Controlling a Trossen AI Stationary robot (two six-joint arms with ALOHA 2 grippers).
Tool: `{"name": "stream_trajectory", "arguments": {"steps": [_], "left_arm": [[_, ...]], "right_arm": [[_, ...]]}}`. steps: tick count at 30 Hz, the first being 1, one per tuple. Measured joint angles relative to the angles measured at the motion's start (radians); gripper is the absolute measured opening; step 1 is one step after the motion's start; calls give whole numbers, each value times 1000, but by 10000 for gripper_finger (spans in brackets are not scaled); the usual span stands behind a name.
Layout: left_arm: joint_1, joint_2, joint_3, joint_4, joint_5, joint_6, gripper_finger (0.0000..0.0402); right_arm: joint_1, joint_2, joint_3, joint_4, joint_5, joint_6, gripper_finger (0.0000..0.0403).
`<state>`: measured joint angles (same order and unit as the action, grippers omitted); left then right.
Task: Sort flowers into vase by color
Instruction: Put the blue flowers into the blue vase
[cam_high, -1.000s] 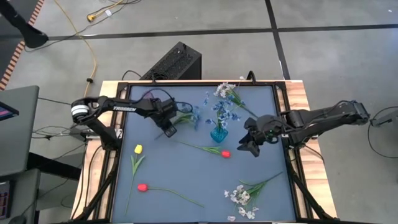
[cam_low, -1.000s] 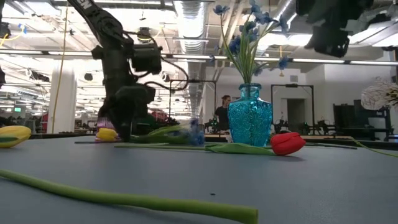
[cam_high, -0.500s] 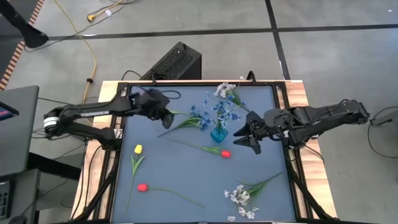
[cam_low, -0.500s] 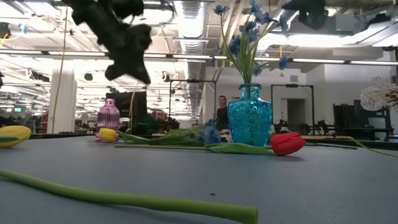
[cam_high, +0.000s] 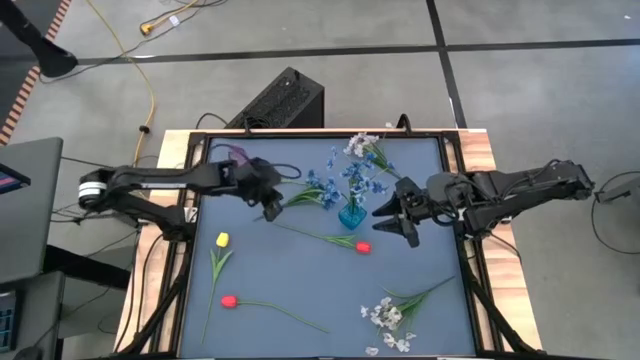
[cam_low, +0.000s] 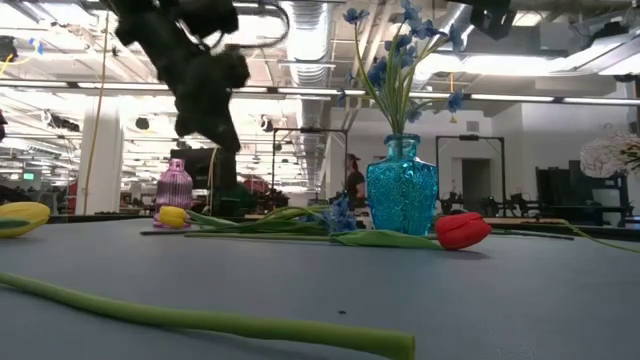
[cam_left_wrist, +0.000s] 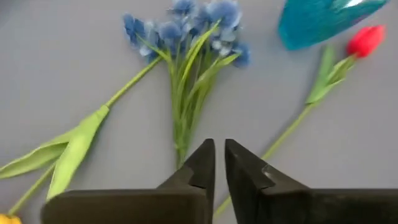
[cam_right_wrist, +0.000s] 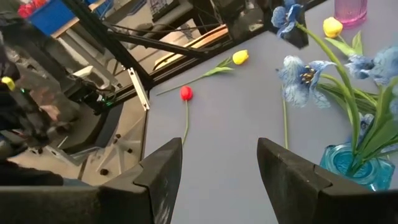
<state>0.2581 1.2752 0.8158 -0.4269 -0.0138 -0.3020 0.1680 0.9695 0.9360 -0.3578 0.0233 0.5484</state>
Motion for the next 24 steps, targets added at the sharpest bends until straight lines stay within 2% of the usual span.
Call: {"name": "stream_trajectory", "arguments": {"steps": [6,9,12,19,22,24], "left_arm": [[5,177,0,75,26,10,128],[2,252,0,113,-17,22,174],[2,305,0,161,-30,43,202],[2,417,3,193,-36,85,204],[-3,441,5,195,-35,99,180],[-12,445,5,195,-48,93,148]], "right_arm": [[0,0,0,-4,2,-9,234],[0,0,0,-7,2,-11,234],[2,0,0,-8,2,-11,234],[6,0,0,-12,2,1,234],[14,0,0,-12,3,2,234],[17,0,0,-11,4,8,234]]}}
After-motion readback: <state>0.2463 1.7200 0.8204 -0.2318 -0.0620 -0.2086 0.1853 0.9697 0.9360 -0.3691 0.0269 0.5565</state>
